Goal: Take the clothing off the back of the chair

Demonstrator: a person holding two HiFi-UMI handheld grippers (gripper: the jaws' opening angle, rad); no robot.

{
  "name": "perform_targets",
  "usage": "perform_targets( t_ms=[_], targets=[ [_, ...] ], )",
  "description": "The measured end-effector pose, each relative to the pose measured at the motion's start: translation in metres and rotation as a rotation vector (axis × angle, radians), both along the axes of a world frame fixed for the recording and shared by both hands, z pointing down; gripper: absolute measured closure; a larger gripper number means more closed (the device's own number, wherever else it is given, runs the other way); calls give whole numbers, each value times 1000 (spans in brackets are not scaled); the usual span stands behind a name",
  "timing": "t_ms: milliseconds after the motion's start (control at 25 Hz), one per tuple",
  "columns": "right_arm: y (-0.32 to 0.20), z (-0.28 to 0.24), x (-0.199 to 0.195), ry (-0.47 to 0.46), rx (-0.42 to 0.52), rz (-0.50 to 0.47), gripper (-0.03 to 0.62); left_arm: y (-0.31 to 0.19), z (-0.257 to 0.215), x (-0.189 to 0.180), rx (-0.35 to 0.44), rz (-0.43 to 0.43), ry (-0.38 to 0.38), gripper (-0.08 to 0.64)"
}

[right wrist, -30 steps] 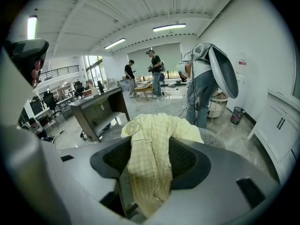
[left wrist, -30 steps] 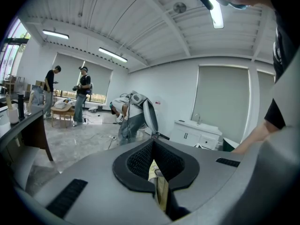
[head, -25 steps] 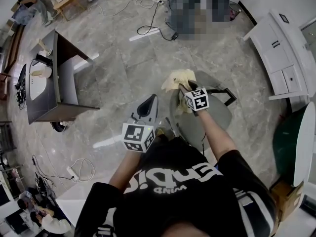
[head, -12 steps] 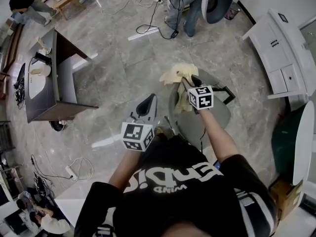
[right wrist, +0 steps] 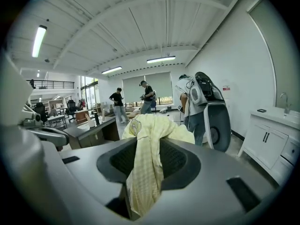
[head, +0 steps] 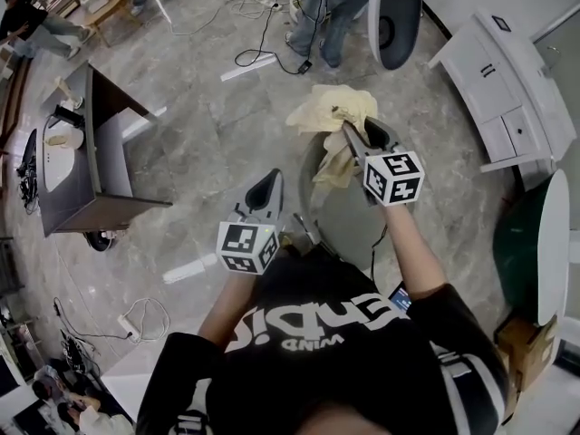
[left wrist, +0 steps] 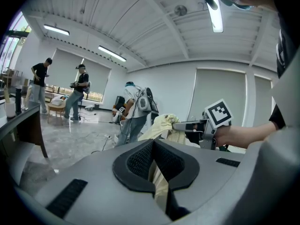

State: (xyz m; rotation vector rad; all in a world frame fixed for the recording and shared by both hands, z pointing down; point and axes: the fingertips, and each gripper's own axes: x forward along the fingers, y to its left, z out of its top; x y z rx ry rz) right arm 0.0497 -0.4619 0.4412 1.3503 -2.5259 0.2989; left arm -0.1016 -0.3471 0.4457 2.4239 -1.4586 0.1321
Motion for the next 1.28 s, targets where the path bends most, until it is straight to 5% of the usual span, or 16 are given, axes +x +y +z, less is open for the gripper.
perform_targets(
  t_ms=[680,1280],
  targets=[
    [149,-18,79,-148,25,121,453,34,-5,49,-9,10,-12,546],
    [220,-25,80,-154,106,202,453,129,-4,39,25,67,-15,545]
  ],
)
